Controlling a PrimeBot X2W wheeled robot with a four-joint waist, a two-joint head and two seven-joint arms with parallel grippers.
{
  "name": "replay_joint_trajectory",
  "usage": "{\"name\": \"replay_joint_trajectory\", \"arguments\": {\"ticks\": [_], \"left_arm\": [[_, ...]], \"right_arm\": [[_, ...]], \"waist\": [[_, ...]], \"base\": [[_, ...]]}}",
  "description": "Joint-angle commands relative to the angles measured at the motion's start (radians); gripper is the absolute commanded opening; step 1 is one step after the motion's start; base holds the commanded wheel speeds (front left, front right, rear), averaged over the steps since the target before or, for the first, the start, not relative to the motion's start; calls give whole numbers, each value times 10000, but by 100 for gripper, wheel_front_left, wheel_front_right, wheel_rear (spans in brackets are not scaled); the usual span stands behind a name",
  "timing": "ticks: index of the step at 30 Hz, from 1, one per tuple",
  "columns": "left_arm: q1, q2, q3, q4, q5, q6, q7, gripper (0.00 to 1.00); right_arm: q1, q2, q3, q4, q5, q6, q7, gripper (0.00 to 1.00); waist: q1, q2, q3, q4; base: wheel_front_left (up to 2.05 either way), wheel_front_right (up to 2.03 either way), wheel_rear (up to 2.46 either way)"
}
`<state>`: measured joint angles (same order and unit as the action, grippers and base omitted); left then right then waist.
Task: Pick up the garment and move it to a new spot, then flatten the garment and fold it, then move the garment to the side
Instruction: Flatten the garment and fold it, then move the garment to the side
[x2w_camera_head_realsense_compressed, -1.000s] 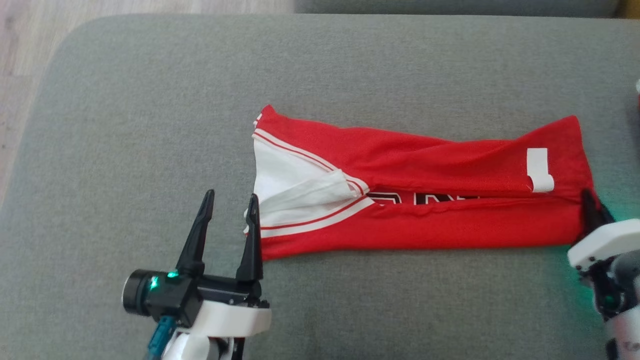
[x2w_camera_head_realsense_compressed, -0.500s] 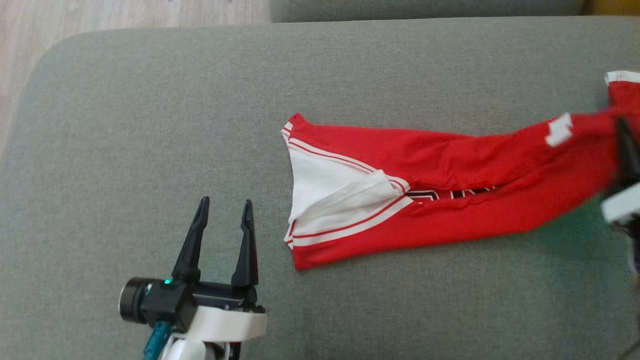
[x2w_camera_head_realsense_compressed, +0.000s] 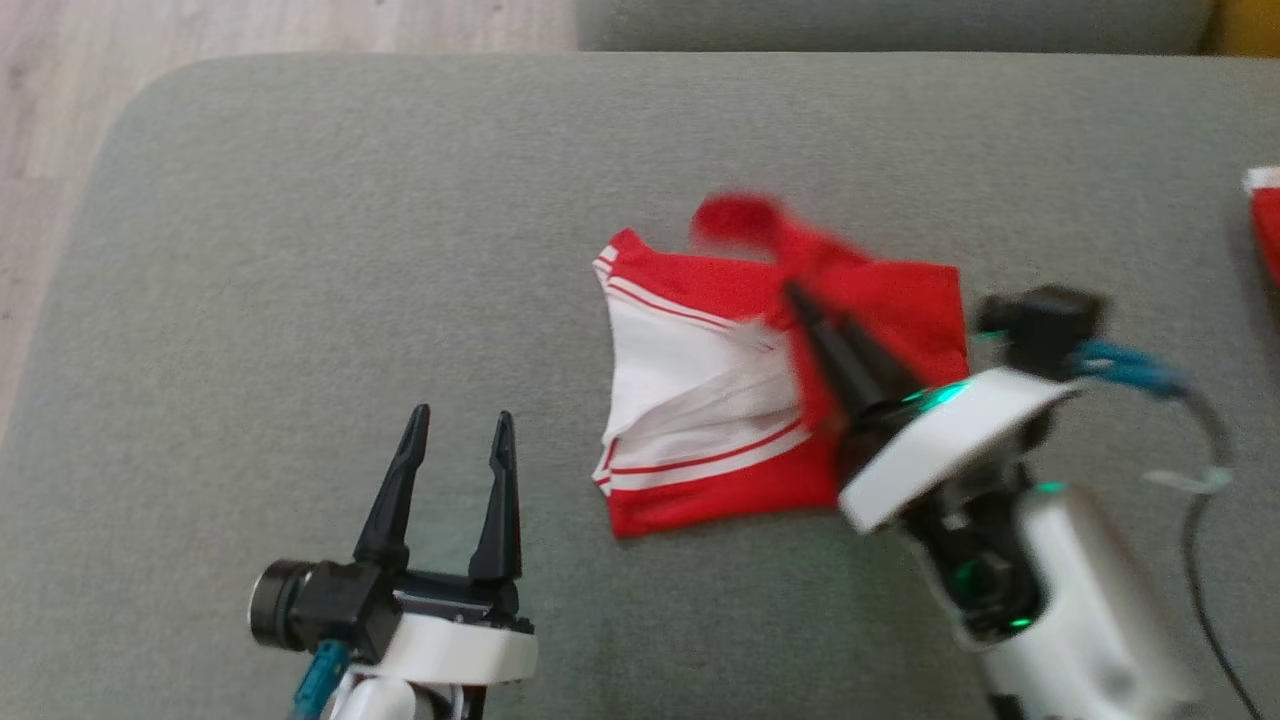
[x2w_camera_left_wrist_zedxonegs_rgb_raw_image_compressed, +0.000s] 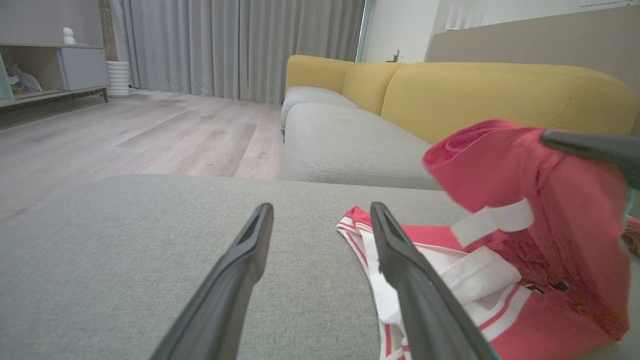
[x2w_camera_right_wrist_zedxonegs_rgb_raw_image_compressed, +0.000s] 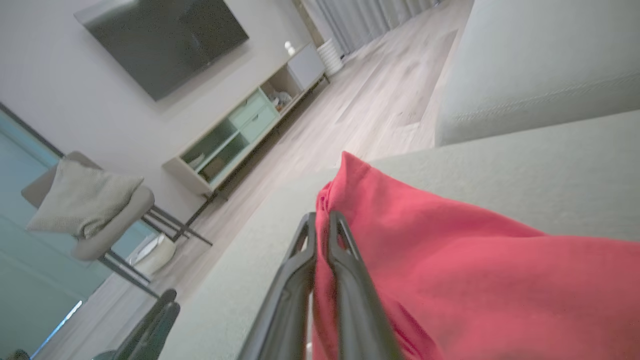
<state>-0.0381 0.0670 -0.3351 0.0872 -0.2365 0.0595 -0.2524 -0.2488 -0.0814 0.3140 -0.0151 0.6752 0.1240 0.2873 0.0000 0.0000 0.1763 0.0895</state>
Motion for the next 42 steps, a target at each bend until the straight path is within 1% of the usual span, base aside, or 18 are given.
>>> {"name": "replay_joint_trajectory", "arguments": {"ticks": [1,2,3,4,5,6,9,10,14,15,17,21,24,26,28,34,38,42], "left_arm": [[-368,-92,311,-271,61,-61,-93,100],[-385,-104,324,-266,39,-66,-93,100],[-398,-114,340,-265,21,-71,-93,100],[-404,-122,340,-250,6,-84,-93,100],[-411,-130,325,-220,-10,-102,-93,100],[-429,-137,293,-183,-22,-126,-93,100],[-469,-156,213,-115,-98,-133,-93,100],[-449,-158,226,-120,-123,-108,-93,100],[-262,-164,300,-133,-255,-20,-93,100],[-262,-164,300,-133,-255,-20,-93,100],[-156,-165,338,-153,-334,41,-93,100],[67,-166,416,-134,-629,123,-93,100],[250,-166,512,1,-717,139,-93,100],[396,-166,594,149,-680,135,-93,100],[526,-167,696,262,-567,125,-93,100],[809,-167,1018,632,-136,55,-93,100],[1045,-167,1187,755,-42,68,-93,100],[1199,-167,1283,842,143,68,-93,100]], "right_arm": [[-489,150,467,-54,-151,67,-180,0],[-523,212,748,207,-132,67,-330,0],[-581,259,967,473,-92,67,-586,12],[-643,287,1184,756,-49,67,-879,36],[-694,298,1437,1004,208,67,-1241,93],[-739,302,1699,1252,587,67,-1610,100],[-1100,308,2404,1985,1537,67,-2755,100],[-1182,308,2422,2072,1713,67,-3037,100],[-1259,309,1787,2486,1711,67,-3985,100],[-1259,309,1787,2486,1711,67,-3985,100],[-1083,254,1244,2699,1506,67,-4315,100],[-465,-388,121,3239,518,67,-5031,100],[173,-966,-529,3654,-650,67,-5375,100],[708,-1104,-954,3849,-1271,67,-5463,100],[1209,-1168,-1441,3648,-2065,67,-5481,100],[2863,-659,-2230,2753,-4014,67,-5488,100],[3648,-241,-2372,2564,-4536,67,-5489,100],[3982,-43,-2453,2506,-4758,67,-5490,100]], "waist": [[0,0,15,176],[0,0,28,246],[0,0,37,297],[0,0,42,356],[0,0,39,417],[0,0,29,489],[0,0,-82,665],[0,0,-127,662],[0,0,-430,564],[0,0,-430,564],[0,0,-608,476],[0,0,-1042,292],[0,0,-1397,175],[0,0,-1684,98],[0,0,-1822,20],[0,0,-2171,-133],[0,0,-2329,-183],[0,0,-2385,-248]], "base": [[0,0,0],[0,0,0],[0,0,0],[0,0,0],[0,0,0],[0,0,0],[0,0,0],[0,0,0],[0,0,0],[0,0,0],[0,0,0],[0,0,0],[0,0,0],[0,0,0],[0,0,0],[0,0,0],[0,0,0],[0,0,0]]}}
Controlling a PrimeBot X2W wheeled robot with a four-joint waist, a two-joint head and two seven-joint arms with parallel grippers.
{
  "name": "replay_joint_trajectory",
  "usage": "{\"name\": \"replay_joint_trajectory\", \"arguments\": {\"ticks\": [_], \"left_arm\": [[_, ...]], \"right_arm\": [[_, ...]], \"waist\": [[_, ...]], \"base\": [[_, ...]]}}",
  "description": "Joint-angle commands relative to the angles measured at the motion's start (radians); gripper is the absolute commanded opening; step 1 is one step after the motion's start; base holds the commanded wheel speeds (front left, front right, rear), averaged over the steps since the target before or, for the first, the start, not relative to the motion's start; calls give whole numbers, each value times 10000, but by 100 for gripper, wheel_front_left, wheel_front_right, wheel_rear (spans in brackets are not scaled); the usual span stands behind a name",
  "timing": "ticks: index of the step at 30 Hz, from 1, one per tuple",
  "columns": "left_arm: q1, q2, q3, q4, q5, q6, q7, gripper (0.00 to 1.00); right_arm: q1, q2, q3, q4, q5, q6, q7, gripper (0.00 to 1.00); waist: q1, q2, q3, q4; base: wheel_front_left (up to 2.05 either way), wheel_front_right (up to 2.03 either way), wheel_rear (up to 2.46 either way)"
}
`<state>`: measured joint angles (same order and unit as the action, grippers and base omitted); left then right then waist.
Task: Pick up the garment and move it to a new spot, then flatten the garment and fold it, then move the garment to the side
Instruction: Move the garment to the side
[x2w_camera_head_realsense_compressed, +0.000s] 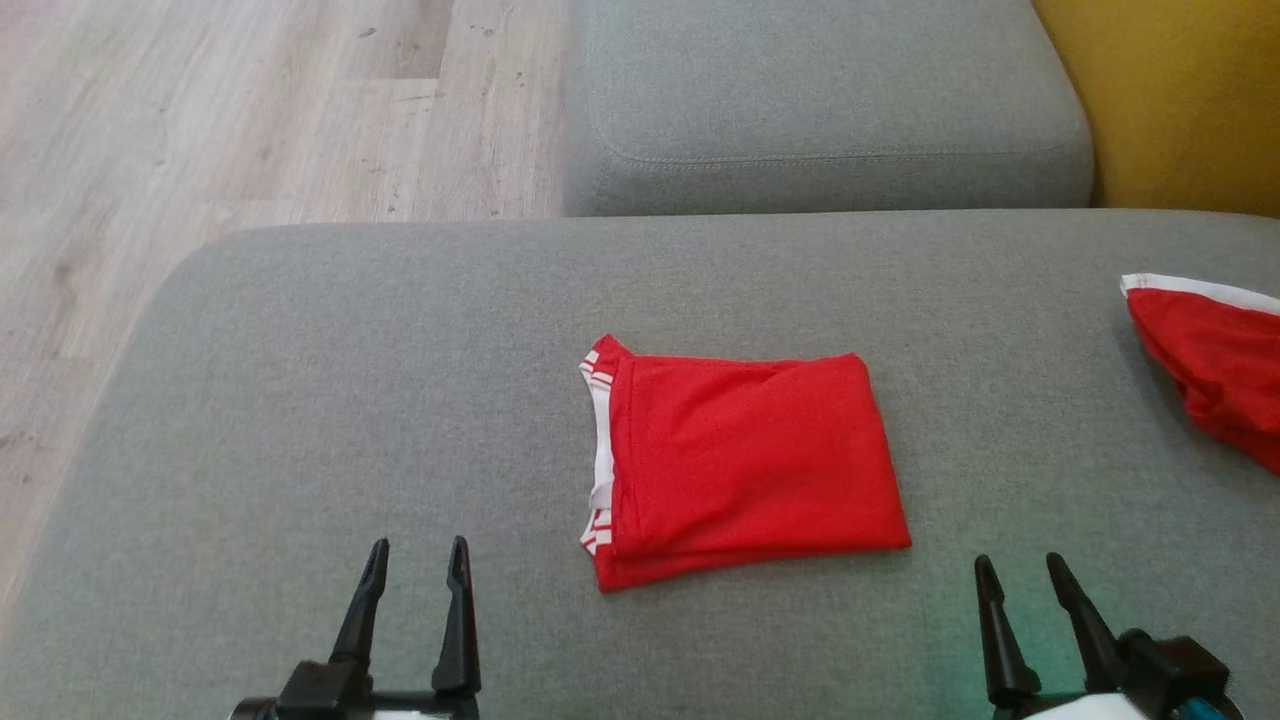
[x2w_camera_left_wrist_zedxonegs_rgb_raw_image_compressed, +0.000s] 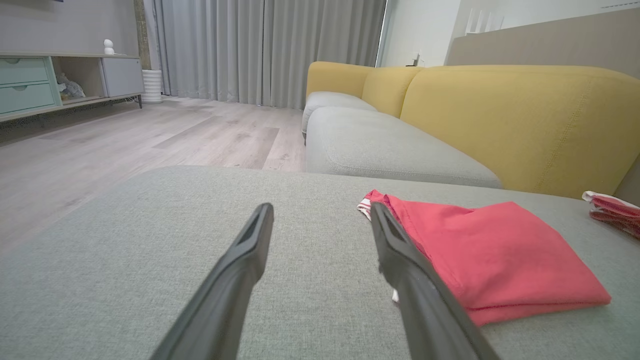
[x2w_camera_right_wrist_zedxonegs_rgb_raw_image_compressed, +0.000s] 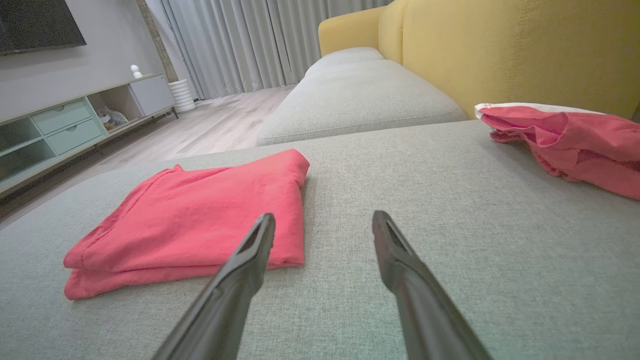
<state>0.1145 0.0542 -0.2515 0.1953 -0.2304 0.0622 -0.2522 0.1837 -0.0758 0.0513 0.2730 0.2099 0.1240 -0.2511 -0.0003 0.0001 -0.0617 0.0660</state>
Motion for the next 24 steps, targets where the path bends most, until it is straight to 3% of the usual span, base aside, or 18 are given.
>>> {"name": "replay_joint_trajectory", "arguments": {"ticks": [1,19,24], "left_arm": [[-296,-39,468,-217,109,31,-95,100],[-213,-39,589,47,298,-39,-95,100],[-285,-39,603,84,185,-35,-95,100]], "right_arm": [[-309,-76,170,-381,-153,67,-105,100],[-289,52,370,-274,-304,67,-106,100],[-848,107,333,482,-70,67,-106,100]], "waist": [[3,-1,-12,-27],[3,-1,-13,-194],[3,-1,361,-235]], "base": [[0,0,0],[0,0,0],[0,0,0]]}}
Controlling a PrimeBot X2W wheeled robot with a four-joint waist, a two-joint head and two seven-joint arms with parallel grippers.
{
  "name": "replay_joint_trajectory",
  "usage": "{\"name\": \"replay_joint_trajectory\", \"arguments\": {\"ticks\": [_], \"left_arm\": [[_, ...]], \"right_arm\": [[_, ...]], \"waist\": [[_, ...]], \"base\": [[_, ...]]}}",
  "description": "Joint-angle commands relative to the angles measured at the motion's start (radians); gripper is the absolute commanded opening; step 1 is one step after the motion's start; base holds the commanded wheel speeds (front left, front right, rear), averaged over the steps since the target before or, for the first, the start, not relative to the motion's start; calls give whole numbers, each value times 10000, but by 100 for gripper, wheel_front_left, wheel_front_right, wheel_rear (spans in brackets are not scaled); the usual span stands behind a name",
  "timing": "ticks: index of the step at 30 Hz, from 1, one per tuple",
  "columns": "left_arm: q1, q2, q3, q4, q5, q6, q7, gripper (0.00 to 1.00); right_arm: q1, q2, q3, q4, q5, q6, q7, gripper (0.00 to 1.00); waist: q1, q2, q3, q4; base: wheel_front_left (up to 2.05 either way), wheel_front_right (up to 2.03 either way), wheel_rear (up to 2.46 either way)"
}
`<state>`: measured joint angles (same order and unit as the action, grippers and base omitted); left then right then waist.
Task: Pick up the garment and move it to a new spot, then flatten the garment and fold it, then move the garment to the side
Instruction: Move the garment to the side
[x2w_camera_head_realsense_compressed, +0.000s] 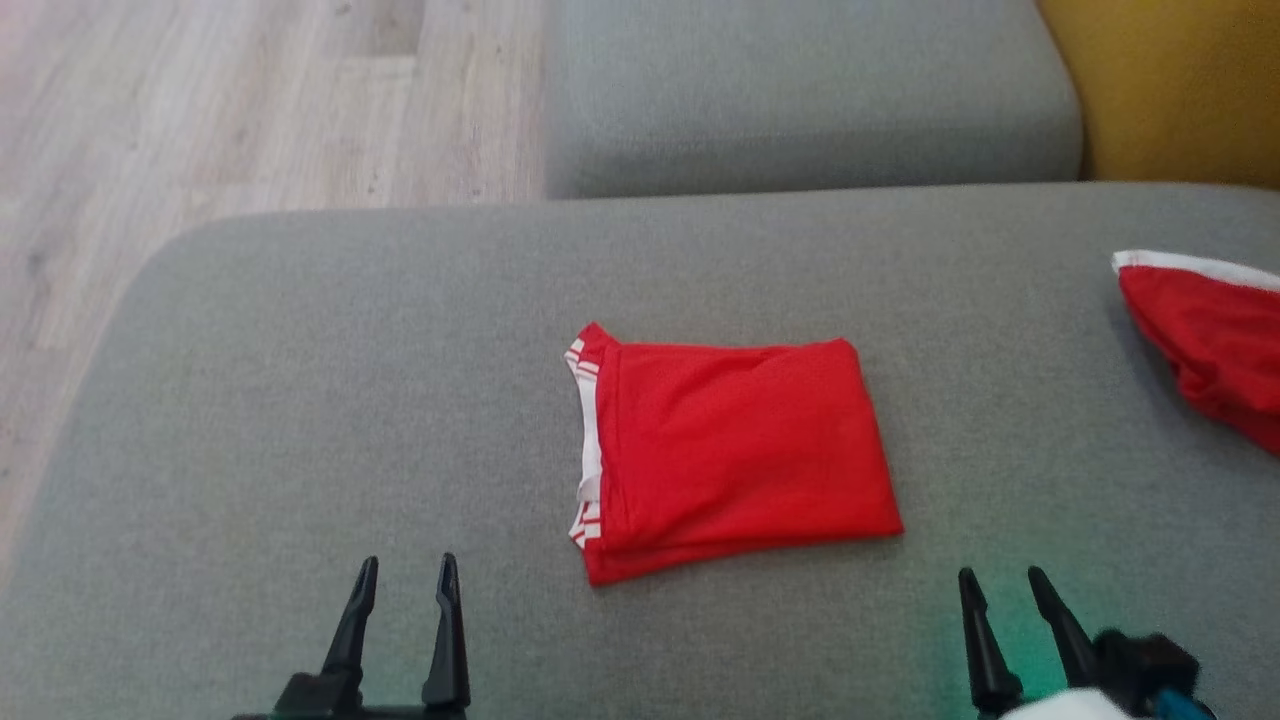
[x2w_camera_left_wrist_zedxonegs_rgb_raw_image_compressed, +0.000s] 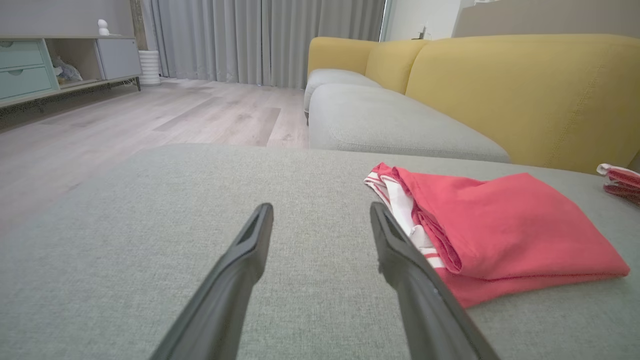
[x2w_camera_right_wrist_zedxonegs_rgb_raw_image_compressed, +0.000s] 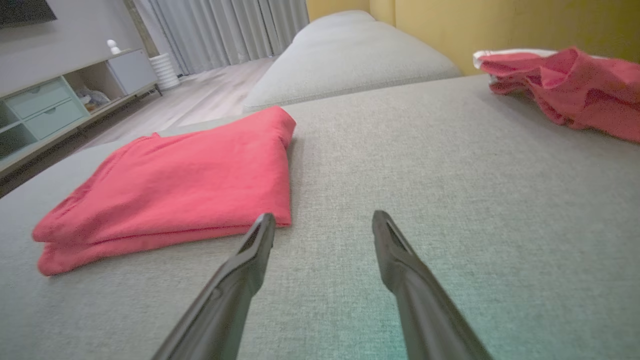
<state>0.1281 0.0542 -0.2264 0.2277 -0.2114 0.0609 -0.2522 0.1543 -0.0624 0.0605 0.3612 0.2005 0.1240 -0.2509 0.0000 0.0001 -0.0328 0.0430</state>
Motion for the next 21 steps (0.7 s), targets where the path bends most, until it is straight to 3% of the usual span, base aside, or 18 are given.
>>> {"name": "replay_joint_trajectory", "arguments": {"ticks": [1,7,15,16,17,18,21], "left_arm": [[-448,-39,323,-232,-17,-29,-95,100],[-805,-39,63,-171,-83,-77,-95,100],[-1314,-39,-132,-57,-216,-84,-95,100],[-1357,-39,-158,-50,-238,-78,-95,100],[-1393,-39,-192,-40,-255,-75,-95,100],[-1418,-39,-225,-29,-271,-67,-95,100],[-1445,-39,-218,-75,-325,16,-95,100]], "right_arm": [[-772,-17,205,-105,71,67,-108,100],[-3004,-9,314,1904,436,67,-21,100],[-5546,-89,1157,4392,1089,67,1355,100],[-5697,-85,1311,4680,1143,67,1510,90],[-5794,-73,1559,4916,1206,67,1639,20],[-5854,-68,1837,5081,1245,67,1688,0],[-5991,-129,2082,5275,1560,67,1323,0]], "waist": [[0,-1,175,7],[0,-1,928,274],[0,-1,1530,667],[0,-1,1559,708],[0,-1,1572,752],[0,-1,1582,786],[0,-1,1639,743]], "base": [[0,0,0],[0,0,0],[0,0,0],[0,0,0],[0,0,0],[0,0,0],[0,0,0]]}}
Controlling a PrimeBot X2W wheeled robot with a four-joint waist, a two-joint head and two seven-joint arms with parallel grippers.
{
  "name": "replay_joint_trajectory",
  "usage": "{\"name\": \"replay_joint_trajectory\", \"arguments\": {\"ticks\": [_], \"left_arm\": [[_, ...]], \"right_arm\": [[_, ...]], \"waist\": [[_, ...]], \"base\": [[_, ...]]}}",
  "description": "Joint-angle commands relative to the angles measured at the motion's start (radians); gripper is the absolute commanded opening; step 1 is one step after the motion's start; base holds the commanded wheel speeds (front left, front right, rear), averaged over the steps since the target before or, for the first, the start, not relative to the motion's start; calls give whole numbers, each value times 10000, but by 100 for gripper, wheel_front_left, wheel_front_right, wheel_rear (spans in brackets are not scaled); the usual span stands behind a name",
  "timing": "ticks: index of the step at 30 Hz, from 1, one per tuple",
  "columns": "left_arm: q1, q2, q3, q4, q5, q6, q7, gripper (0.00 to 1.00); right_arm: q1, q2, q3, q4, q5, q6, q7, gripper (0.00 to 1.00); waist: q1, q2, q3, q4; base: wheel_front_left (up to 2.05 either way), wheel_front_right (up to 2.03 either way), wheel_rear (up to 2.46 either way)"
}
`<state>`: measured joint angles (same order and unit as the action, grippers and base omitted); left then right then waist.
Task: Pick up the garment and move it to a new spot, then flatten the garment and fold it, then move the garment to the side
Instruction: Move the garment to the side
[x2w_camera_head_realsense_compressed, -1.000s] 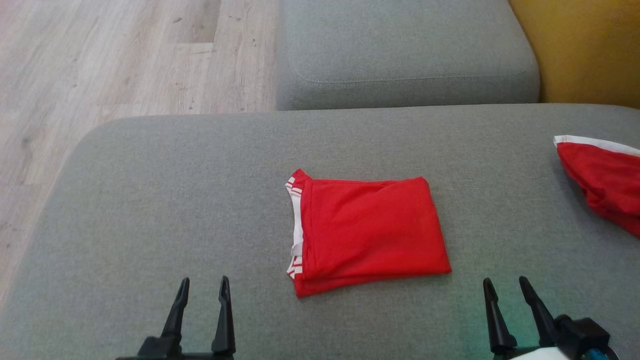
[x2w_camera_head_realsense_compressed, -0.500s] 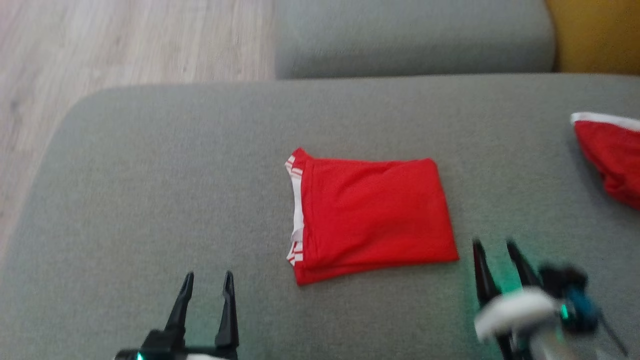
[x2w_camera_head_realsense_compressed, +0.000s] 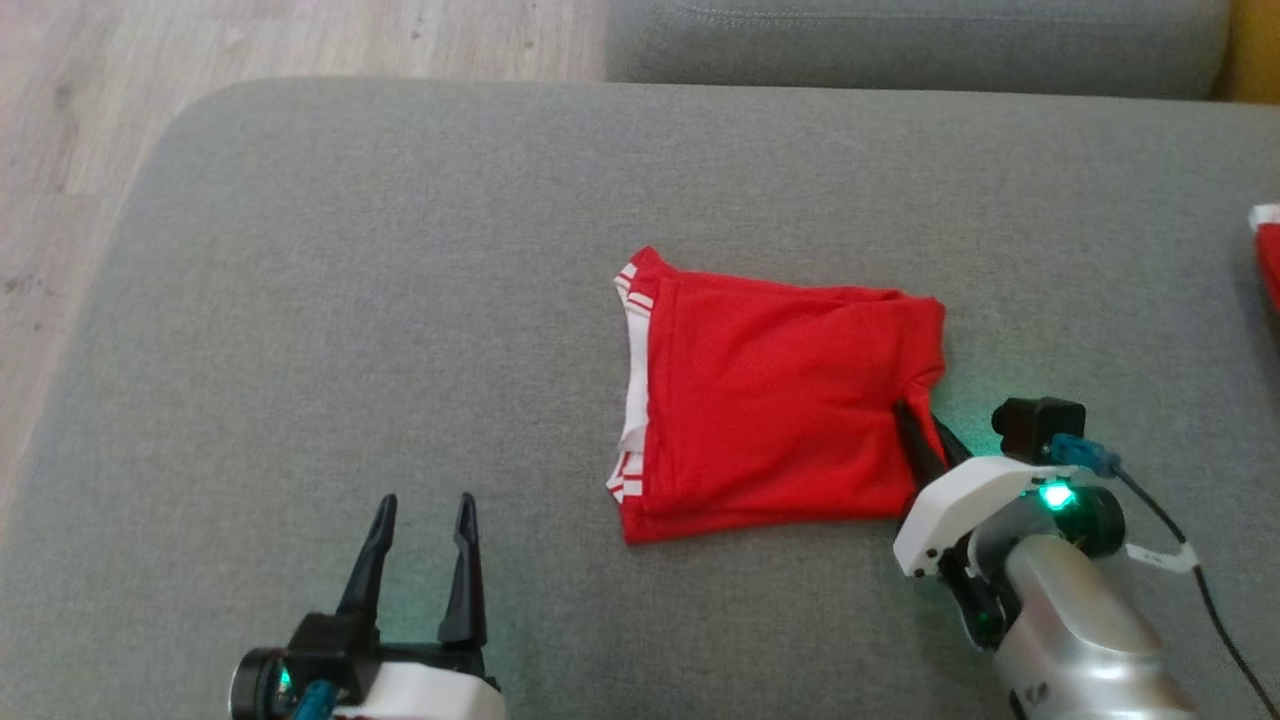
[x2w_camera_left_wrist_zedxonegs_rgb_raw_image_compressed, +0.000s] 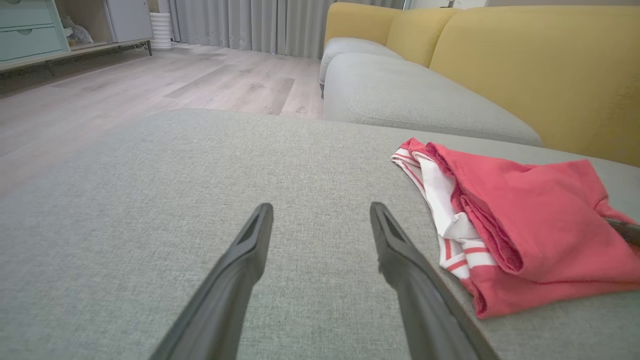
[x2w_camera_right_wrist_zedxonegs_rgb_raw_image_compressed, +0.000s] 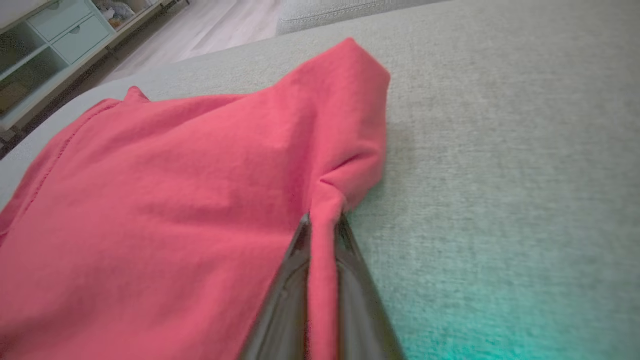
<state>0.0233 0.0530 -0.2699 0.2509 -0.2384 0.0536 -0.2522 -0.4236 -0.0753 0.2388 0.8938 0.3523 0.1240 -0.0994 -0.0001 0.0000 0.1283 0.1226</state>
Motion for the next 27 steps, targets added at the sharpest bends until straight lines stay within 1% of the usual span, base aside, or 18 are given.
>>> {"name": "replay_joint_trajectory", "arguments": {"ticks": [1,4,8,13,14,15,16,21,22,23,25,27], "left_arm": [[-381,-28,264,-354,-68,135,-95,100],[-361,-28,328,-457,-112,154,-95,100],[-500,-28,398,-556,-121,102,-95,100],[-1042,-28,379,-565,22,-57,-95,100],[-1276,-28,420,-595,52,-80,-95,100],[-1382,-28,441,-602,64,-96,-95,100],[-1382,-28,441,-602,64,-96,-95,100],[-1767,-28,565,-622,147,-203,-95,100],[-1820,-28,583,-615,144,-230,-95,100],[-1859,-28,599,-600,124,-263,-95,100],[-1900,-28,634,-550,52,-341,-95,100],[-1870,-28,640,-547,-69,-395,-95,100]], "right_arm": [[-287,-120,324,-23,24,67,-380,0],[-632,-632,235,-4,-160,67,-794,0],[-1327,-1621,-31,-179,-504,67,-778,0],[-2200,-3116,-399,-761,-963,67,-190,0],[-2458,-3754,-649,-1035,-1108,67,100,0],[-2567,-4060,-789,-1180,-1172,67,249,0],[-2567,-4060,-789,-1180,-1172,67,249,0],[-2787,-5425,-1549,-1732,-1376,67,1126,0],[-2773,-5587,-1705,-1787,-1354,67,1342,81],[-2765,-5693,-1849,-1896,-1335,67,1456,100],[-2658,-5780,-2015,-2148,-1377,67,1552,100],[-2444,-5737,-2206,-2383,-1594,67,1424,100]], "waist": [[1,0,60,-134],[1,0,216,-485],[1,0,619,-1065],[1,0,1293,-1656],[1,0,1549,-1792],[1,0,1658,-1844],[1,0,1658,-1844],[1,0,2164,-2005],[1,0,2202,-2013],[1,0,2221,-2019],[1,0,2162,-2020],[1,0,1960,-1997]], "base": [[0,0,0],[0,0,0],[0,0,0],[0,0,0],[0,0,0],[0,0,0],[0,0,0],[0,0,0],[0,0,0],[0,0,0],[0,0,0],[0,0,0]]}}
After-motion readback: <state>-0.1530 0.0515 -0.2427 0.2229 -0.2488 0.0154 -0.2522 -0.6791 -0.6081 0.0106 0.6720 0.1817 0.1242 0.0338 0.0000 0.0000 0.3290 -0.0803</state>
